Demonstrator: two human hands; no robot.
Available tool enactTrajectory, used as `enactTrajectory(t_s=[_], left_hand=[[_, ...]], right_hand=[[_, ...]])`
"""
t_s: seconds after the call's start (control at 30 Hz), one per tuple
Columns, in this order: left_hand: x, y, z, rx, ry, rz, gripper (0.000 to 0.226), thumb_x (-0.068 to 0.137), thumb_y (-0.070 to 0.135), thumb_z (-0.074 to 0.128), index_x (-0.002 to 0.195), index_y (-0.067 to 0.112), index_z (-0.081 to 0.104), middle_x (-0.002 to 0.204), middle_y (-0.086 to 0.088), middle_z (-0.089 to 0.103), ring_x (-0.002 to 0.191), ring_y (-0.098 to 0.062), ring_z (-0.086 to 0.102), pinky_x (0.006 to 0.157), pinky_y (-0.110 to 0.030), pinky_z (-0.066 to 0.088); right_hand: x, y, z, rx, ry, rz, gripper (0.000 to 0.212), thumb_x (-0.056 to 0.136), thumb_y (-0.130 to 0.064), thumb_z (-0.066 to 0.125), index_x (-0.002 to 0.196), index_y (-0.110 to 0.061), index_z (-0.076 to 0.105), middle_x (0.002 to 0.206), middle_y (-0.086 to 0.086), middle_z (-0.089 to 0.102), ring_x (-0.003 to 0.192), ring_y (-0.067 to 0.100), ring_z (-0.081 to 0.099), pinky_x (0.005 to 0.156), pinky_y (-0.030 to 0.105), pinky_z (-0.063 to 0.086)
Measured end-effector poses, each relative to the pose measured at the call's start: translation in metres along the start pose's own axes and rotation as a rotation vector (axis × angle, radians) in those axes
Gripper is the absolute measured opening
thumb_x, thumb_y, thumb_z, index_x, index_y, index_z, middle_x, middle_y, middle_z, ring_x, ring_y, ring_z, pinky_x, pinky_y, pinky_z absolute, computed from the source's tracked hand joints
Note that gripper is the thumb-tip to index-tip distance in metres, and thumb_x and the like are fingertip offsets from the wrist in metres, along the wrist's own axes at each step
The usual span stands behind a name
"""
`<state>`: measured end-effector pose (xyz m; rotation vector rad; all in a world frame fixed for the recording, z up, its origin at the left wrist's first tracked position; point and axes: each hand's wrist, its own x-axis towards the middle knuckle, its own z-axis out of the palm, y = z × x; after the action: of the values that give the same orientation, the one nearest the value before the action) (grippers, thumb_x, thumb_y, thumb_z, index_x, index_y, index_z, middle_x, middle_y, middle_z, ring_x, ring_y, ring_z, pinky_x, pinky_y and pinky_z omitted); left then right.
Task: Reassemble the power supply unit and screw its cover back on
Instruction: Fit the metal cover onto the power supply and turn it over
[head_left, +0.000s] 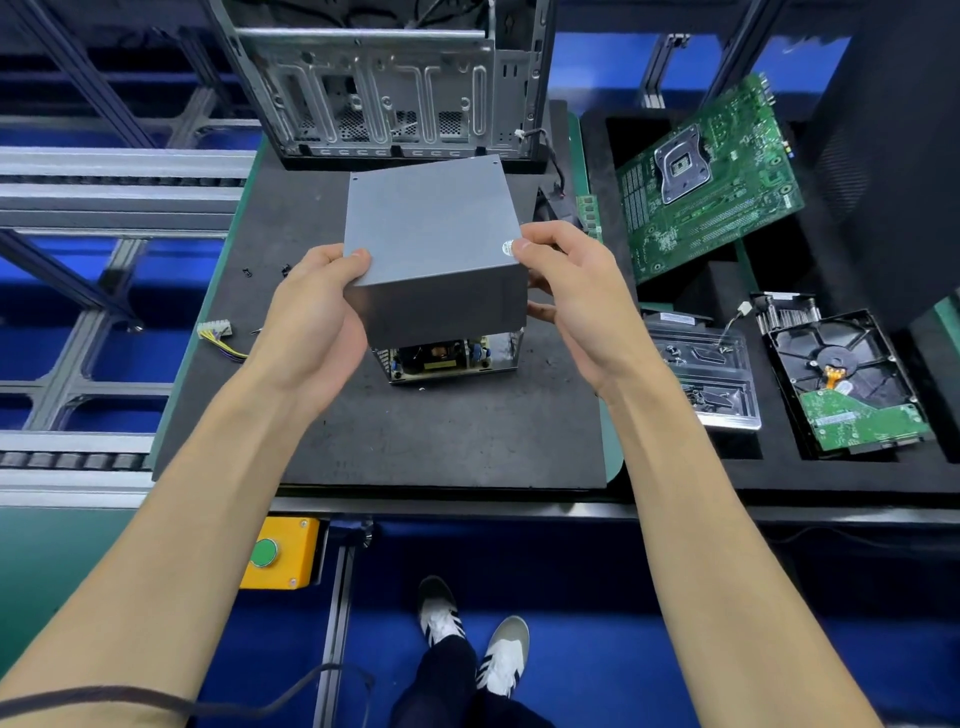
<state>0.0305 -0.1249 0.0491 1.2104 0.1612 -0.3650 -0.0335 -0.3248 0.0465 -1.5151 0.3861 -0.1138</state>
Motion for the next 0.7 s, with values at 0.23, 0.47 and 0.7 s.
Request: enactTrajectory(t_s=[0.23,0.47,0.7], left_hand=[[0.002,-0.007,-0.010,0.063,0.020,-0.030,0.011,0.104,0.008,0.047,0.110,0.010,0.057,0.116,-0.009,0.075,0.105,-0.021,0.071,0.089,-0.034,0.054],[0.001,-0.004,-0.006,0.122,0.023,-0.011,0.015,0.105,0.009,0.047,0.116,0.007,0.057,0.120,-0.011,0.074,0.110,-0.023,0.070,0.095,-0.038,0.052],[0.003,0.003,-0.001,0.149,0.013,0.020,0.013,0.104,0.009,0.049,0.114,0.008,0.057,0.112,-0.008,0.077,0.101,-0.020,0.073,0.074,-0.031,0.058]], right_hand=[[0.003,0.003,0.003,-0.054,-0.012,-0.013,0.010,0.097,-0.030,0.065,0.106,-0.027,0.064,0.090,-0.007,0.063,0.087,0.015,0.055,0.087,0.035,0.049],[0.003,0.001,0.001,-0.049,-0.015,-0.002,0.008,0.099,-0.026,0.063,0.107,-0.026,0.063,0.092,-0.007,0.064,0.089,0.013,0.058,0.090,0.036,0.051],[0.003,0.001,-0.003,0.013,-0.027,0.041,0.009,0.100,-0.019,0.062,0.110,-0.017,0.063,0.096,0.003,0.060,0.086,0.014,0.056,0.081,0.030,0.049]])
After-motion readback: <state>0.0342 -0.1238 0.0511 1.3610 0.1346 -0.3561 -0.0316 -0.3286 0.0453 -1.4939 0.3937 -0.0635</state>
